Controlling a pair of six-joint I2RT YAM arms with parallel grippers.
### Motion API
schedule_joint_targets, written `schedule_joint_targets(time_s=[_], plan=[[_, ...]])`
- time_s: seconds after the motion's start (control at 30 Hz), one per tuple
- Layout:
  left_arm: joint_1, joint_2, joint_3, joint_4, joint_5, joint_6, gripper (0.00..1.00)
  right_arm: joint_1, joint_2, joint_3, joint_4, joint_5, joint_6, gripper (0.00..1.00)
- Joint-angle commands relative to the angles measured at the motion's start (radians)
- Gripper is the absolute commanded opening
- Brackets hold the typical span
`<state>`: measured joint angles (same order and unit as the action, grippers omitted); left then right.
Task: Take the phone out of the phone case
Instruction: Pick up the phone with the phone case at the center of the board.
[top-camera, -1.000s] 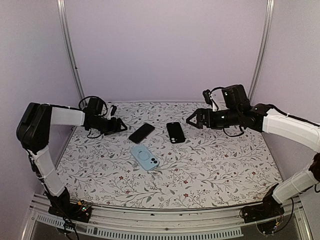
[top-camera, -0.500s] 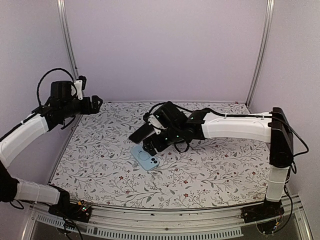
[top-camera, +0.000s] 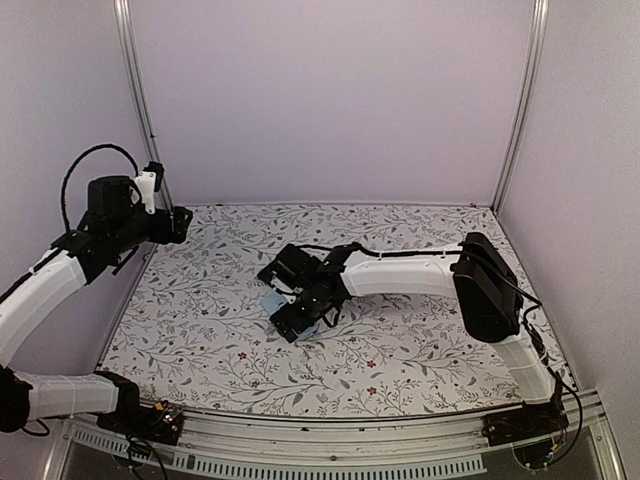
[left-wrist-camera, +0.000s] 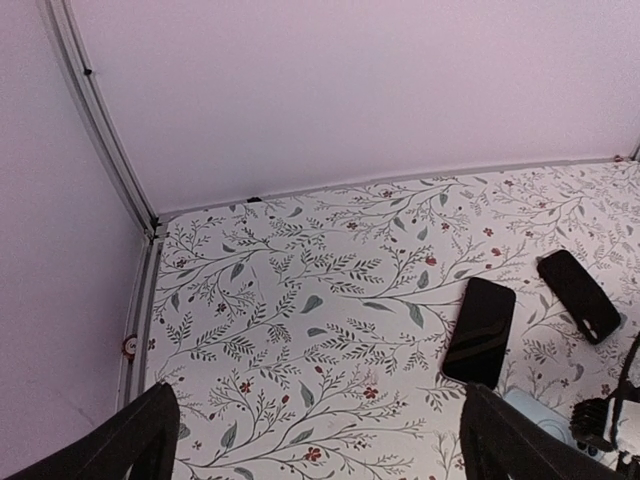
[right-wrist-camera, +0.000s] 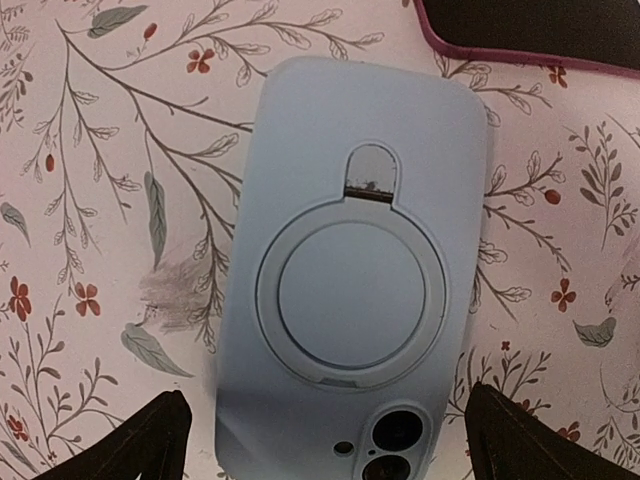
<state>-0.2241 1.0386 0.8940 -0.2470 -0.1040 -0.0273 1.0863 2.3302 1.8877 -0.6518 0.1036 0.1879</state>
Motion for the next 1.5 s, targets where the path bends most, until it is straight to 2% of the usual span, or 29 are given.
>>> schedule_joint_targets(time_s=[0.0,0.47,0.6,0.77,0.9,1.1,1.27,1.47], plan=[[0.008,-0.029,-0.020,0.017,-0.008,0.025,0.99,-0.001,0.057,0.080,-0.051,0.019,0.020,0.99],[0.006,-0.034,-0.027,0.014,0.008,0.027,0.96,-0.002,0.146,0.105,-0.044,0.090,0.045,0.99],[0.002,-0.041,-0.030,0.014,0.011,0.027,0.96,-0.002,0.142,0.067,-0.024,0.069,0.056,0.92],[-0.009,-0.071,-0.049,0.039,0.068,0.067,0.93,-0.001,0.120,0.009,-0.005,0.073,0.043,0.73],[-0.028,-0.107,-0.078,0.086,0.123,0.095,0.92,-0.001,0.097,-0.041,0.020,0.059,0.032,0.63],[-0.073,-0.179,-0.167,0.212,0.213,0.155,0.92,-0.002,-0.014,-0.173,0.104,-0.030,-0.004,0.55],[-0.108,-0.256,-0.284,0.388,0.363,0.211,0.91,-0.011,-0.155,-0.314,0.170,-0.122,-0.049,0.53],[-0.159,-0.287,-0.374,0.498,0.451,0.298,0.88,-0.050,-0.298,-0.479,0.240,-0.238,-0.050,0.51]])
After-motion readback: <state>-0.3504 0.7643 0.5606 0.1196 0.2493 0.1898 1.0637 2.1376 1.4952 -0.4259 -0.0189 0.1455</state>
